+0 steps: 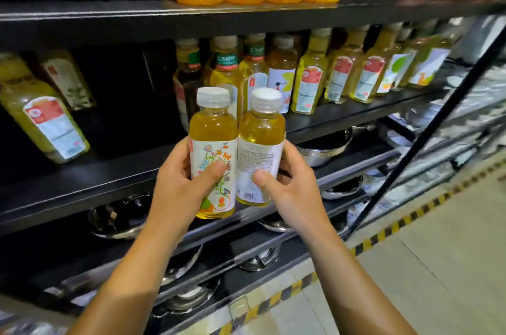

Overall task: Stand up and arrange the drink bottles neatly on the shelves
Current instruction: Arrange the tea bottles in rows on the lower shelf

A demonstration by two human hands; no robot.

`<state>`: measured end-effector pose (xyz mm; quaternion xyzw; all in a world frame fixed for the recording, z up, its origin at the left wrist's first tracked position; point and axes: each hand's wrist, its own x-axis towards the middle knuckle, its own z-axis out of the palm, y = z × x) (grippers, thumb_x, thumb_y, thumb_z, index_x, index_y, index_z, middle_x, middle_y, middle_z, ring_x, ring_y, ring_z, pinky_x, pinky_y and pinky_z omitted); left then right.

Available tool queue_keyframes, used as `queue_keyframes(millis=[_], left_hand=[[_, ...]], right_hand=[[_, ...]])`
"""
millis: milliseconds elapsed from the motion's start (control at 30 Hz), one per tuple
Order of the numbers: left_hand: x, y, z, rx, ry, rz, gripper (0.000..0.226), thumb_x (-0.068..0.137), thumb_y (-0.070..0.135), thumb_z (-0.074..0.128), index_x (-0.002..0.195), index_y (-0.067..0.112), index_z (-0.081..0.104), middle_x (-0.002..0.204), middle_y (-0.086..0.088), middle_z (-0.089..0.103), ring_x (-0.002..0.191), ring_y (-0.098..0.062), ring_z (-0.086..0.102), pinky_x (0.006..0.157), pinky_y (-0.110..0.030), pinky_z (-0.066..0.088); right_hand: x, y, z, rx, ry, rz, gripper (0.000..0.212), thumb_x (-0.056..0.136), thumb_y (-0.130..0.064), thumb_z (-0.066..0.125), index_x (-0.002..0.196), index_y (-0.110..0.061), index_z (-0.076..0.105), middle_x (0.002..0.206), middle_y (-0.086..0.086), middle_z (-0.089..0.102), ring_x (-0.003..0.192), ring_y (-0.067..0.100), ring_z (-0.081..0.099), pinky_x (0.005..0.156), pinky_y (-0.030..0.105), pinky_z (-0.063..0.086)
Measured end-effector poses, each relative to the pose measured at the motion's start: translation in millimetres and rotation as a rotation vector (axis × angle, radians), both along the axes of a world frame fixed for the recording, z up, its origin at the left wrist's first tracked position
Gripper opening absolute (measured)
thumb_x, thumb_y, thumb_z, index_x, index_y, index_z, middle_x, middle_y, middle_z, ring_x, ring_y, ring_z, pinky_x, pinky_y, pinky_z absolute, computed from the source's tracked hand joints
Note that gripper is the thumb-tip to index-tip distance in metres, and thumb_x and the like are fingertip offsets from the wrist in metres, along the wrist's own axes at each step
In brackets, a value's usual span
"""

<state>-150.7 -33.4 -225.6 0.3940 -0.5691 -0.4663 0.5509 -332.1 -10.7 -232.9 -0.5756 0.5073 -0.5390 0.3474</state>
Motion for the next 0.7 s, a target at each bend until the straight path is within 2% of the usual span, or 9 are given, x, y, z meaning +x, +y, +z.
queue_keyframes(millis=[100, 167, 233, 367, 433, 500, 600, 700], left_hand=[[-61, 3, -6, 0.013, 0.059, -0.062, 0.041, 0.075, 0.026, 0.075, 0.114, 0.028, 0.064, 0.108, 0.003, 0.074, 0.099, -0.016, 0.071, 0.076, -0.029, 0.057], [-103, 5, -8, 0.030, 0.094, -0.087, 0.038, 0.075, 0.024, 0.074, 0.111, 0.029, 0.064, 0.105, 0.005, 0.074, 0.096, -0.014, 0.071, 0.074, -0.027, 0.057], [-146, 8, -11, 0.037, 0.098, -0.103, 0.037, 0.071, 0.030, 0.078, 0.106, 0.034, 0.066, 0.105, 0.003, 0.075, 0.095, -0.016, 0.072, 0.072, -0.028, 0.057], [-225, 11, -14, 0.062, 0.123, -0.093, 0.035, 0.070, 0.031, 0.077, 0.103, 0.036, 0.067, 0.104, 0.003, 0.075, 0.094, -0.016, 0.072, 0.072, -0.029, 0.057], [-259, 10, -14, 0.068, 0.131, -0.104, 0.043, 0.067, 0.036, 0.079, 0.108, 0.032, 0.065, 0.105, 0.003, 0.075, 0.095, -0.015, 0.072, 0.072, -0.027, 0.056], [-291, 6, -12, 0.079, 0.128, -0.111, 0.043, 0.071, 0.028, 0.082, 0.111, 0.031, 0.064, 0.105, 0.004, 0.075, 0.095, -0.014, 0.072, 0.072, -0.026, 0.056], [-336, -6, -9, 0.093, 0.112, -0.134, 0.042, 0.073, 0.022, 0.079, 0.112, 0.030, 0.064, 0.105, 0.005, 0.074, 0.096, -0.014, 0.071, 0.072, -0.025, 0.056], [-376, -26, -6, 0.093, 0.098, -0.149, 0.050, 0.070, 0.026, 0.076, 0.119, 0.023, 0.062, 0.106, 0.004, 0.074, 0.096, -0.015, 0.071, 0.072, -0.025, 0.057]], right_hand=[[-56, 17, -5, -0.010, -0.020, -0.086, 0.053, 0.082, -0.020, 0.067, 0.133, -0.030, 0.054, 0.117, -0.012, 0.068, 0.108, 0.009, 0.065, 0.088, 0.036, 0.055], [-97, 28, -7, -0.012, -0.021, -0.119, 0.052, 0.085, -0.018, 0.068, 0.134, -0.031, 0.053, 0.116, -0.017, 0.068, 0.107, 0.004, 0.064, 0.084, 0.023, 0.053], [-141, 36, -8, -0.003, -0.015, -0.140, 0.051, 0.088, -0.016, 0.068, 0.134, -0.032, 0.052, 0.117, -0.018, 0.067, 0.106, 0.001, 0.063, 0.081, 0.016, 0.051], [-223, 44, -14, 0.018, 0.008, -0.198, 0.054, 0.089, -0.019, 0.068, 0.137, -0.035, 0.049, 0.120, -0.018, 0.065, 0.109, 0.000, 0.061, 0.086, 0.022, 0.051], [-260, 44, -16, 0.018, -0.003, -0.237, 0.054, 0.090, -0.013, 0.068, 0.137, -0.033, 0.050, 0.119, -0.018, 0.065, 0.108, -0.003, 0.061, 0.085, 0.016, 0.049], [-294, 41, -18, 0.025, -0.008, -0.293, 0.056, 0.088, -0.014, 0.069, 0.137, -0.033, 0.050, 0.119, -0.019, 0.065, 0.107, -0.006, 0.060, 0.083, 0.011, 0.047], [-343, 29, -18, 0.014, -0.028, -0.375, 0.058, 0.084, -0.016, 0.071, 0.137, -0.029, 0.050, 0.118, -0.016, 0.067, 0.104, -0.003, 0.062, 0.085, 0.021, 0.050], [-387, 8, -16, -0.009, -0.039, -0.450, 0.058, 0.085, -0.008, 0.071, 0.136, -0.027, 0.051, 0.115, -0.019, 0.066, 0.098, -0.009, 0.061, 0.077, 0.009, 0.047]])
